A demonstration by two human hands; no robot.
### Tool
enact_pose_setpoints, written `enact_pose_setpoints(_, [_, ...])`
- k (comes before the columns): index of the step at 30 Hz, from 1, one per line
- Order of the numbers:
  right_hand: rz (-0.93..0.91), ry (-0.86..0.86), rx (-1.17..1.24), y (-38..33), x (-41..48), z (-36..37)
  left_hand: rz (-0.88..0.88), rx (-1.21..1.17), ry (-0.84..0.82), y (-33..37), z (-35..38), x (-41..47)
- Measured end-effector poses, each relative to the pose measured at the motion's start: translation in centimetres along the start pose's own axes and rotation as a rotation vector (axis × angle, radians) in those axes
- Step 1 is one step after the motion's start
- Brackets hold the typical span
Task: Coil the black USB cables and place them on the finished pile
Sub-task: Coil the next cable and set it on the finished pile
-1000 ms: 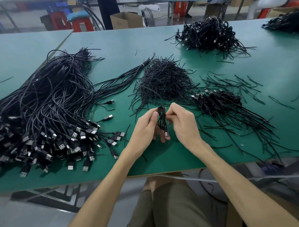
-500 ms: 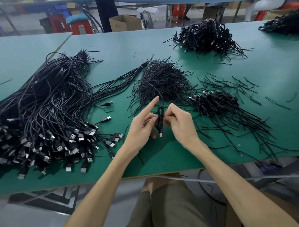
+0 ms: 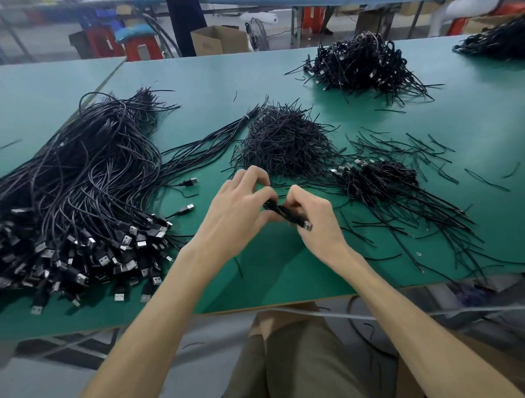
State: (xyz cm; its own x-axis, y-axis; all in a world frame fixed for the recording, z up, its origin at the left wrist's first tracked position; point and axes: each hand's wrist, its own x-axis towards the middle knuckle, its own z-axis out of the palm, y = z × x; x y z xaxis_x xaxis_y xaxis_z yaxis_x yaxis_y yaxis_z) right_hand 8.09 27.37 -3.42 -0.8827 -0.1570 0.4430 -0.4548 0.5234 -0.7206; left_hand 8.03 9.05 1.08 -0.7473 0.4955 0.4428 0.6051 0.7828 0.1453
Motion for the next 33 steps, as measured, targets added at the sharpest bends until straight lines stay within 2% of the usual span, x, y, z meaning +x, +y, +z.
enact_pose_setpoints(4, [0.043, 0.031, 0.059, 0.1, 0.2, -0.1, -0.047, 0.041, -0.037, 0.4, 0.5, 0.0])
enact_pose_setpoints(10, [0.256, 0.066, 0.261, 0.3, 0.6, -0.5, -0.139, 0.029, 0.004, 2.2, 1.2, 0.5])
enact_pose_setpoints(12, [0.259, 0.07, 0.299, 0.6, 0.8, -0.5, -0.212, 0.007, -0.014, 3.0, 1.5, 0.8])
enact_pose_setpoints(14, [0.249, 0.081, 0.321, 0.6, 0.8, -0.4, -0.34, -0.146, -0.077, 3.5, 1.4, 1.2])
enact_pose_setpoints(17, [0.245, 0.101, 0.284, 1.0, 0.8, -0.5, -0.48, -0.68, -0.138, 3.9, 1.0, 1.9])
enact_pose_setpoints(19, [0.24, 0.11, 0.25, 1.0, 0.8, -0.6, -0.425, -0.946, -0.146, 3.9, 0.6, 2.1])
enact_pose_setpoints(20, [0.234, 0.124, 0.214, 0.8, 0.9, -0.6, -0.372, -0.979, -0.16, 3.8, 0.4, 2.1])
enact_pose_setpoints(22, [0.24, 0.188, 0.177, 0.1, 1.0, -0.6, -0.309, -0.95, -0.217, 3.7, 0.4, 2.1])
enact_pose_setpoints(24, [0.234, 0.155, 0.208, -0.2, 0.9, -0.6, -0.326, -0.835, -0.25, 3.4, 0.6, 2.0])
enact_pose_setpoints(26, [0.246, 0.092, 0.293, 0.1, 0.5, -0.4, -0.349, -0.539, -0.22, 3.1, 0.8, 2.0])
enact_pose_setpoints(29, [0.234, 0.044, 0.207, 0.2, 0.4, -0.4, -0.326, -0.145, -0.136, 2.7, 0.8, 1.7])
enact_pose_setpoints(31, [0.212, 0.028, 0.213, 0.0, 0.4, -0.3, -0.285, -0.088, -0.062, 2.7, 0.6, 1.7])
enact_pose_setpoints(33, [0.209, 0.031, 0.22, 0.1, 0.3, -0.4, -0.301, -0.087, -0.075, 3.2, 0.6, 1.8])
